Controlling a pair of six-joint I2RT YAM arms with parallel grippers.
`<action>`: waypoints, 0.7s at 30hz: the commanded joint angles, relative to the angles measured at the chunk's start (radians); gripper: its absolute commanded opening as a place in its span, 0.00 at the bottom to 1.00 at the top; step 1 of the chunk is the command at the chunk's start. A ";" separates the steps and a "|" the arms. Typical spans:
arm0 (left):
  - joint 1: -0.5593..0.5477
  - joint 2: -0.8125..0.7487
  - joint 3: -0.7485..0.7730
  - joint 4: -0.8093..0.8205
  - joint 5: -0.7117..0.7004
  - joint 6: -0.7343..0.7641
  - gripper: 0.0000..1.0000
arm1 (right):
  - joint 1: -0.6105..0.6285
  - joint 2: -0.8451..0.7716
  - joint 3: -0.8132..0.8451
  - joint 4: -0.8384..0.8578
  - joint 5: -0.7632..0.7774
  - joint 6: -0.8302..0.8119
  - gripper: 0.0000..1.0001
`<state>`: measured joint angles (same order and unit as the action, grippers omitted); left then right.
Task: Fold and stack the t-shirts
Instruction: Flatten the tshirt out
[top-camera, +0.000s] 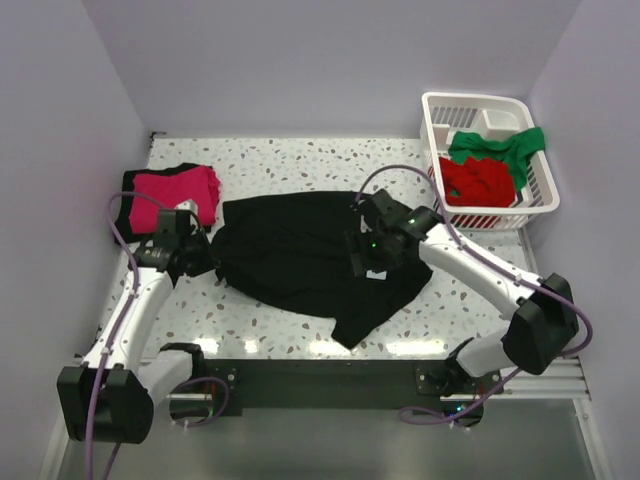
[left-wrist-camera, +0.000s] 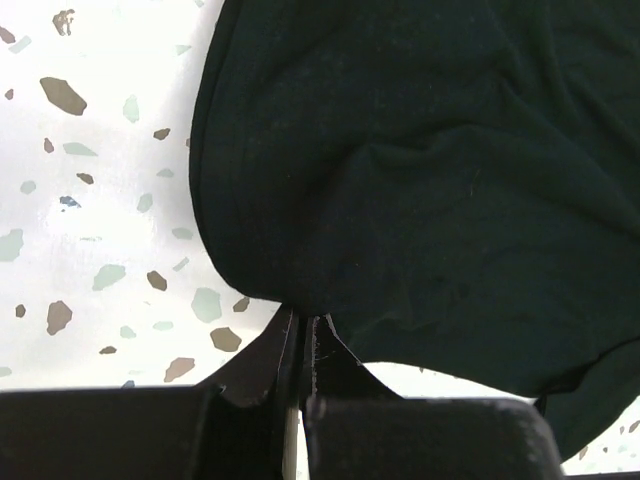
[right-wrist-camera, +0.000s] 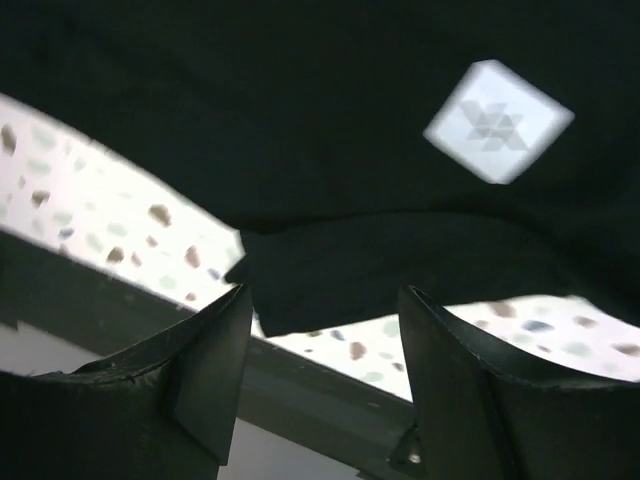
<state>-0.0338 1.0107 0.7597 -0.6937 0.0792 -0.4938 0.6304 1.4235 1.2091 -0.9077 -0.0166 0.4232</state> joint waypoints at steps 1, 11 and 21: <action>0.005 0.020 0.021 0.060 0.018 0.043 0.00 | 0.115 0.043 -0.054 0.157 -0.109 0.051 0.63; 0.005 0.051 -0.008 0.071 0.039 0.044 0.00 | 0.291 0.235 -0.069 0.230 -0.099 0.060 0.59; 0.006 0.091 0.010 0.040 0.033 0.052 0.00 | 0.328 0.362 -0.033 0.165 -0.025 0.075 0.44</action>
<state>-0.0338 1.0931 0.7547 -0.6609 0.1013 -0.4660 0.9512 1.7729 1.1439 -0.7204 -0.0727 0.4797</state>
